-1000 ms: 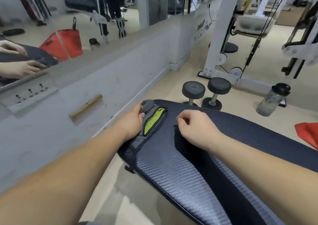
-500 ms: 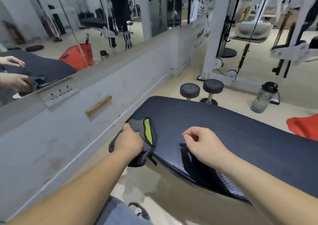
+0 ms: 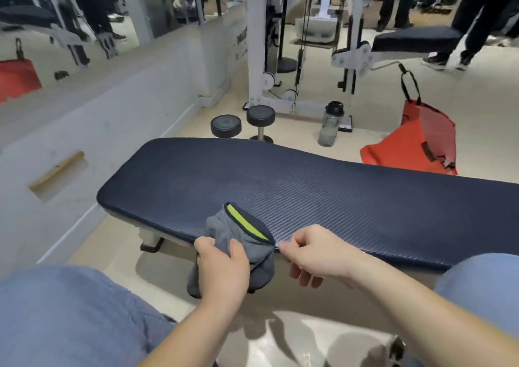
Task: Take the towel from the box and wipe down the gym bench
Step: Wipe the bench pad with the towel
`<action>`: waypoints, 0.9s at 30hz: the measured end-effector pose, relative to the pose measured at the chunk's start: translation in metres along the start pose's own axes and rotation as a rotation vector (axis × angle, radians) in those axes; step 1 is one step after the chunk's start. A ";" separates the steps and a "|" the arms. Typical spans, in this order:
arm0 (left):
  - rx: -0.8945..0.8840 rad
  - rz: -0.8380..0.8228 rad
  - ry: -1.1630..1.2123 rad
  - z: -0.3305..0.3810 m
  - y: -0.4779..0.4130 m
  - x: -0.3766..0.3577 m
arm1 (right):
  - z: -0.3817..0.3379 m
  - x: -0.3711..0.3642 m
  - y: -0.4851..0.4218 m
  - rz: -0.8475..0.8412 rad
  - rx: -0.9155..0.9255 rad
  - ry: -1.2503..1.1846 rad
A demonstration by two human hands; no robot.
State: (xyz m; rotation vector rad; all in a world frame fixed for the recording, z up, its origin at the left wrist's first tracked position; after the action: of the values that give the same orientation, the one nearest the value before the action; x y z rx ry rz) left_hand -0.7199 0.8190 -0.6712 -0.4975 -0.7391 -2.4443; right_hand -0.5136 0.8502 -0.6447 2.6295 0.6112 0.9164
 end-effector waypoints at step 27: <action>-0.149 -0.983 -0.321 0.051 0.154 -0.197 | 0.181 0.044 0.075 0.782 -0.286 -1.062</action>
State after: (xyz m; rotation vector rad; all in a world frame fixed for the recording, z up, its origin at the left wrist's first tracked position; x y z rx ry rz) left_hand -0.4648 0.8155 -0.6640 -0.7112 -1.1306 -3.3910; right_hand -0.3442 0.7832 -0.7287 2.5589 -0.7678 -0.3314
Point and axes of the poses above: each hand's wrist, its own y-axis away from the middle knuckle, its own x-axis out of the back of the hand, z = x × y, the point moved 9 cm from there along -y, towards the middle knuckle, and after that the axes turned 8 degrees about x, right-handed, at the moved point
